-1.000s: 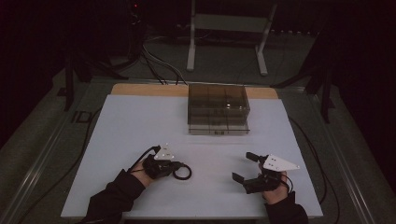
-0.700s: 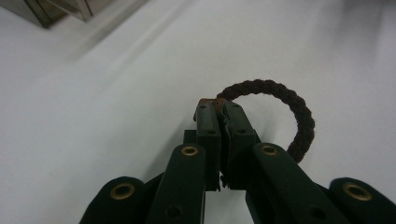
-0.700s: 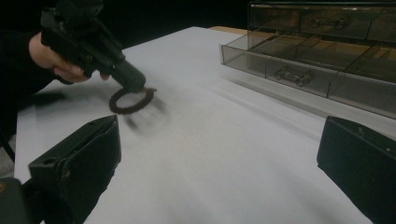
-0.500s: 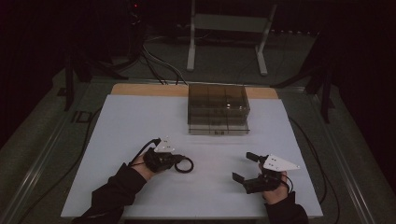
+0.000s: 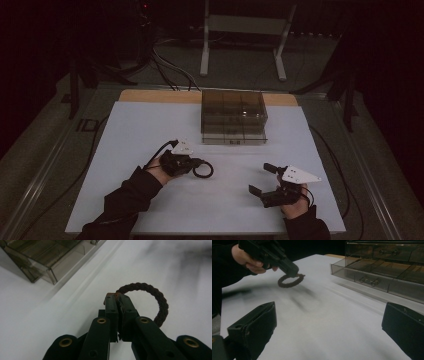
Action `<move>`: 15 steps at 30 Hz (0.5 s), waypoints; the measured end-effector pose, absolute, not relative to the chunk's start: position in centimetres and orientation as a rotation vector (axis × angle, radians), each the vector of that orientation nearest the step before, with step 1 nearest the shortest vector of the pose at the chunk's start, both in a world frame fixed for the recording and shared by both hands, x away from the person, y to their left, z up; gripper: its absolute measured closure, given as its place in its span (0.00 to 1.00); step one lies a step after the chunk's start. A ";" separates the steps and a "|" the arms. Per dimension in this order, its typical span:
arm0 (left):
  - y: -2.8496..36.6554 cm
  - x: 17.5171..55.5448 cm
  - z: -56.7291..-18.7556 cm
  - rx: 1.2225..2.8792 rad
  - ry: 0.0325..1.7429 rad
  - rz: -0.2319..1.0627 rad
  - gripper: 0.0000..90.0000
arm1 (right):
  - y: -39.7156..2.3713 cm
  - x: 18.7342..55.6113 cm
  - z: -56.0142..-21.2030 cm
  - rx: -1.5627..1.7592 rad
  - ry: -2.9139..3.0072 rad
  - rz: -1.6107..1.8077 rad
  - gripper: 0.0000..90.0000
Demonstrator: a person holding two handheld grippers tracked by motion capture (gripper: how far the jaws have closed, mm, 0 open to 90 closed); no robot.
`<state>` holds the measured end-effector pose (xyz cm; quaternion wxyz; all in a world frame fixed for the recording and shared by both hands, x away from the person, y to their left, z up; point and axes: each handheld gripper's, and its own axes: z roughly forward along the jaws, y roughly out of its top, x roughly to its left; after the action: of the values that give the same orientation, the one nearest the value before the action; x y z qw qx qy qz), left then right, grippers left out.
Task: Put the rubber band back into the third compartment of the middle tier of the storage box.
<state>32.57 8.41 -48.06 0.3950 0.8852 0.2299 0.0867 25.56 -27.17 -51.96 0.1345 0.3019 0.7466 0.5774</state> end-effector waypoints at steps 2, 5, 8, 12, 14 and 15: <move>8.1 32.8 -47.9 2.243 0.578 0.216 0.98 | -27.1 25.5 -51.9 0.868 2.164 1.671 0.00; 7.7 33.0 -47.7 2.249 0.571 0.216 0.98 | -27.1 25.5 -51.9 0.874 2.165 1.676 0.00; 7.2 33.3 -47.5 2.250 0.560 0.219 0.98 | -27.1 25.5 -51.9 0.868 2.166 1.674 0.00; 6.5 33.6 -47.0 2.253 0.544 0.222 0.98 | -27.1 25.5 -51.9 0.869 2.166 1.676 0.00; 6.1 33.8 -46.8 2.253 0.536 0.222 0.98 | -27.2 25.5 -51.9 0.868 2.165 1.677 0.00; 5.9 33.9 -46.6 2.255 0.533 0.224 0.98 | -27.2 25.5 -51.9 0.871 2.165 1.678 0.00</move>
<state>33.95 5.88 -46.64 0.3959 0.8895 0.2102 0.0884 25.53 -27.16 -51.92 0.1332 0.3004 0.7466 0.5784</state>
